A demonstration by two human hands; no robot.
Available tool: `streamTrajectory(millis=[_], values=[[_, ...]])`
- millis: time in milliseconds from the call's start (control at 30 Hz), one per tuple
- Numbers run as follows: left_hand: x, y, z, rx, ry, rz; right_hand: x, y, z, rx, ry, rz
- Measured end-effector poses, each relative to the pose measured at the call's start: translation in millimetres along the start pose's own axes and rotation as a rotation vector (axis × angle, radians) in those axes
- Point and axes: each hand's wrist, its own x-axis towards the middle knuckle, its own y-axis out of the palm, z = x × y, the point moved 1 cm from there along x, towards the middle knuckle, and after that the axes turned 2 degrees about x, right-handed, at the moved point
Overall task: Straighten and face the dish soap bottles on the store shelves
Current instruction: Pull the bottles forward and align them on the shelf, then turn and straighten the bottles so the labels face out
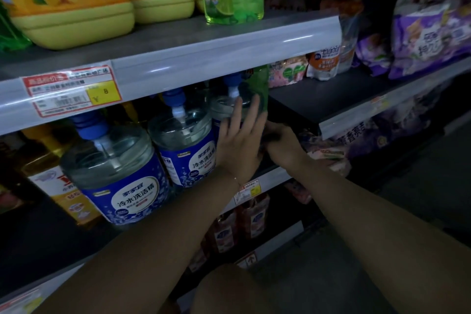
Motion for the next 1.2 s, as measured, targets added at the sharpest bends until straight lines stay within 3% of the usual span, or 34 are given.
streamTrajectory(millis=[200,400,900,1200], values=[[1.5,13.9,17.1,0.264,0.090,-0.006,18.4,-16.1,3.5,0.013,0.082,-0.090],[-0.4,22.4,18.6,0.209,0.083,-0.043,61.3,-10.9,11.6,-0.023,0.097,-0.205],[-0.9,25.3,17.1,0.146,0.072,-0.082,98.4,-15.6,6.6,-0.164,0.056,-0.176],[-3.4,17.6,15.5,0.096,0.065,-0.073,82.1,-61.1,-2.6,-0.180,0.159,0.004]])
